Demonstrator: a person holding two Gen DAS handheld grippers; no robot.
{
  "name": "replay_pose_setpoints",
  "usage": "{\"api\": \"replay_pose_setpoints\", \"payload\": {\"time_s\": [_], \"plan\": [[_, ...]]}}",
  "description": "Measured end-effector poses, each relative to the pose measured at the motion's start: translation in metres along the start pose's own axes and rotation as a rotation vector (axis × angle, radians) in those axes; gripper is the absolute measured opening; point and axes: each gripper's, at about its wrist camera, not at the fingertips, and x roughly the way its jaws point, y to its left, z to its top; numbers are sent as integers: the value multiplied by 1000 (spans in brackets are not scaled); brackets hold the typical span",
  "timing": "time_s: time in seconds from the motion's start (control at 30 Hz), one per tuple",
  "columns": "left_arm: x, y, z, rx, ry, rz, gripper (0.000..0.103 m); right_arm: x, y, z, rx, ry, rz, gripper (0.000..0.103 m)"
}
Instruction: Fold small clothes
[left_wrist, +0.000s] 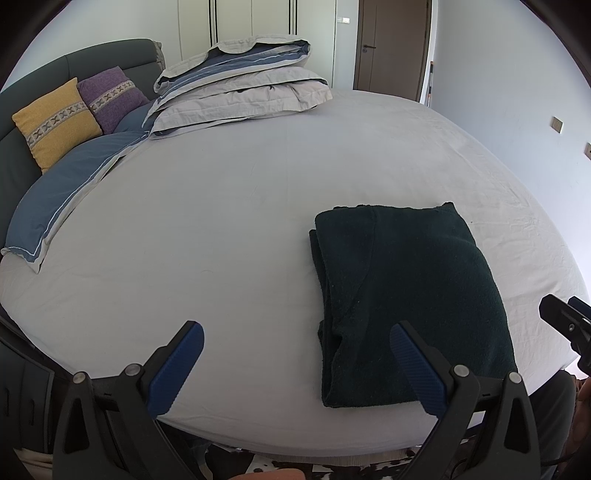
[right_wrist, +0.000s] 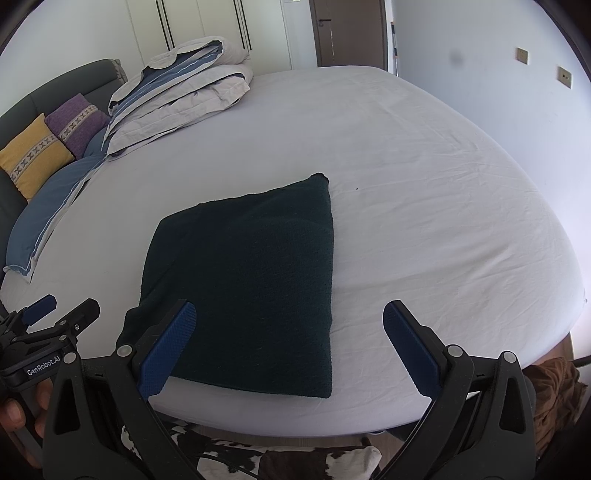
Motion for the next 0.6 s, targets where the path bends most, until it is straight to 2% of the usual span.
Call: {"api": "replay_pose_setpoints", "payload": {"time_s": [0.6], "plan": [[1,2,-3,0,2,-4,103,1,1,0,2,0,1,103]]}}
